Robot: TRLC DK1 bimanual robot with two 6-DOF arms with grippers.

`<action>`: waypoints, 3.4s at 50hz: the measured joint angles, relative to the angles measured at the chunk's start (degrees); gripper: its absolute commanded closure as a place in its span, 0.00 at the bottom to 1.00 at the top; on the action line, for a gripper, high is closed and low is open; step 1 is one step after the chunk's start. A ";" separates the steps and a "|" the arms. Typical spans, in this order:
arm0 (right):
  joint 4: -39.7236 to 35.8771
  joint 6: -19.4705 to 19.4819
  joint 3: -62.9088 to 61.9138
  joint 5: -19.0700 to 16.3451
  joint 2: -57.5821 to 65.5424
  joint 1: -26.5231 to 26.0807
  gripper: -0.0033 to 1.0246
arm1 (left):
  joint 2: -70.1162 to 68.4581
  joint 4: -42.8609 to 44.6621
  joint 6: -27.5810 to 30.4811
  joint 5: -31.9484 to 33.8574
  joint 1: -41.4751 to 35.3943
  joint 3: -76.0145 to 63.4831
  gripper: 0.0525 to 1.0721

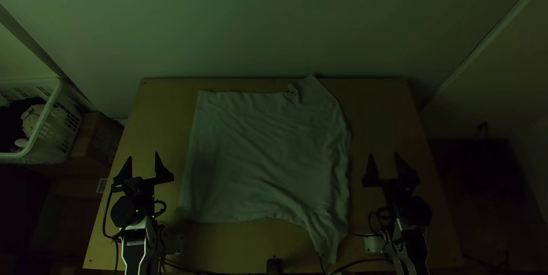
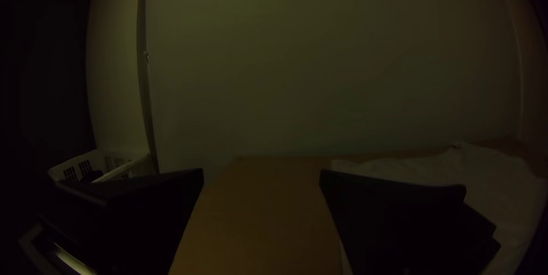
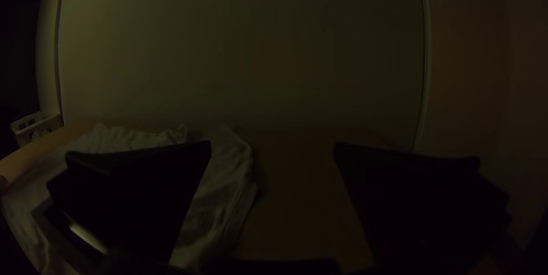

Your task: Fold the t-shirt

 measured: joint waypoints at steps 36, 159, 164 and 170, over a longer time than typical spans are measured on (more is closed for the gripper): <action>-0.02 0.00 0.00 -0.07 0.00 0.72 0.04 | 0.00 -0.44 -3.56 2.58 -0.33 0.00 0.04; -18.21 6.69 87.38 -0.22 98.03 2.05 0.04 | 100.43 -27.91 -7.63 4.26 -6.47 91.06 0.04; -18.23 7.23 88.37 -0.24 100.56 2.45 0.04 | 104.94 -29.70 -7.82 4.31 -6.64 93.11 0.04; -18.62 8.31 89.61 -0.39 103.60 3.10 0.04 | 109.04 -30.29 -8.02 4.81 -6.95 94.20 0.05</action>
